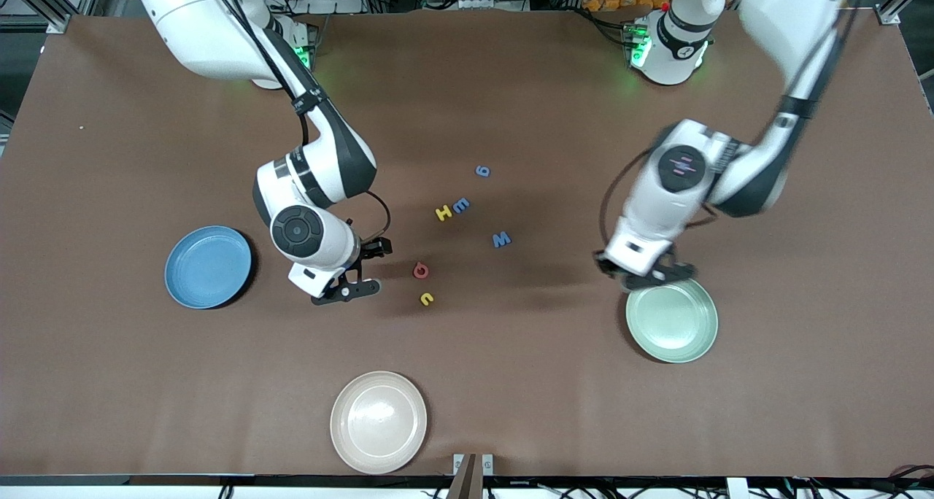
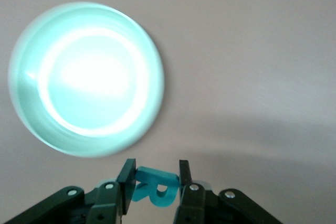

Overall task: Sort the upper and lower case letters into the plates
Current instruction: 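Place the teal R on the green plate with the left gripper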

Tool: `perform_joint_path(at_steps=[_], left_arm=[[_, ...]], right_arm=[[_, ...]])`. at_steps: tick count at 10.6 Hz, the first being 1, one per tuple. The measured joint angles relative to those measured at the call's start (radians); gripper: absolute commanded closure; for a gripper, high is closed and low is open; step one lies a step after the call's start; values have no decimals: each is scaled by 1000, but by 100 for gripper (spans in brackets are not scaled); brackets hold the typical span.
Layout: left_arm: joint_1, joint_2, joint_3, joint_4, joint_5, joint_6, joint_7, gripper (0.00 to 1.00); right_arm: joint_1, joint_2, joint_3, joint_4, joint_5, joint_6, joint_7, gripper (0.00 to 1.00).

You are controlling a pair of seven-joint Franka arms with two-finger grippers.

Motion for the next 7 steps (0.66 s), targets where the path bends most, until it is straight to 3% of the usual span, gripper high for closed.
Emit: perform_joint_path(at_steps=[2,5,7], left_arm=[[72,16,34,26,-8,0,151,100],[74,104,111,113,-9,1,231,98],[67,171,118,164,-9,2,231,41]], right_arm=[[10,4,0,0,0,6,27,0],[48,6,1,-2,0,18,128,0],[96,6,3,-22,0,63,232,0]])
